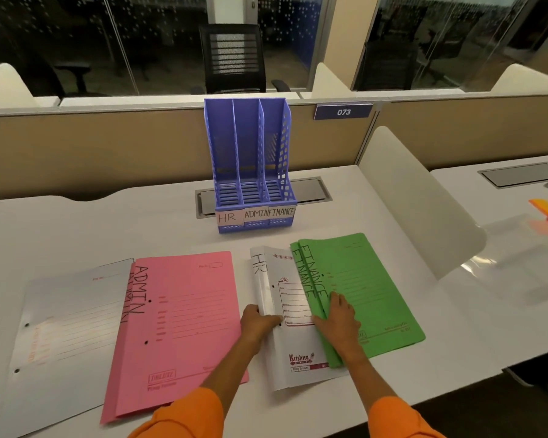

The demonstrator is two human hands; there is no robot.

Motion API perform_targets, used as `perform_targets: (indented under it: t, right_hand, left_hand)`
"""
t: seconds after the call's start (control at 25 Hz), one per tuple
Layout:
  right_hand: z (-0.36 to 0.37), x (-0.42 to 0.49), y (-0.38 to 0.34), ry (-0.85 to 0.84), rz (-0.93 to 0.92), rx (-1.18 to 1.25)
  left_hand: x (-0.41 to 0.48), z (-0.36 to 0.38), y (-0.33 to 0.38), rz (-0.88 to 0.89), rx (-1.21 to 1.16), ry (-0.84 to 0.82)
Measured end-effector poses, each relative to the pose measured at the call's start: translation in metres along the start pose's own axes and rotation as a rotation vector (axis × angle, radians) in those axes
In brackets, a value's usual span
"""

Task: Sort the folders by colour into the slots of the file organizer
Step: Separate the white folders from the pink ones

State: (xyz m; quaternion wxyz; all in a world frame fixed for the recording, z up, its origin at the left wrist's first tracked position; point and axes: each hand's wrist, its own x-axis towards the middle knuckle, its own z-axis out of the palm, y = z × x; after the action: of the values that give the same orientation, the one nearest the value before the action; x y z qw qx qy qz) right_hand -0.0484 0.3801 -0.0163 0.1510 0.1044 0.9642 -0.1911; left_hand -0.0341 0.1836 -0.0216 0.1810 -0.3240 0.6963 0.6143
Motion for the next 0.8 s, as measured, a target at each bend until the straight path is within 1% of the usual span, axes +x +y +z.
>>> perform_targets:
  t: [0.12, 0.24, 0.52, 0.8]
  right_hand:
    - [0.001, 0.0, 0.0, 0.006, 0.008, 0.002]
    - [0.002, -0.002, -0.001, 0.026, 0.014, 0.013]
    - [0.003, -0.002, -0.002, 0.006, 0.041, 0.016]
    - [0.001, 0.006, -0.007, -0.046, 0.095, 0.018]
  left_hand:
    - [-0.004, 0.002, 0.003, 0.027, 0.013, -0.013]
    - [-0.007, -0.004, 0.005, 0.051, 0.019, 0.011]
    - [-0.009, -0.037, 0.003, 0.082, -0.023, 0.062]
    - [-0.022, -0.09, 0.006, 0.075, -0.181, 0.061]
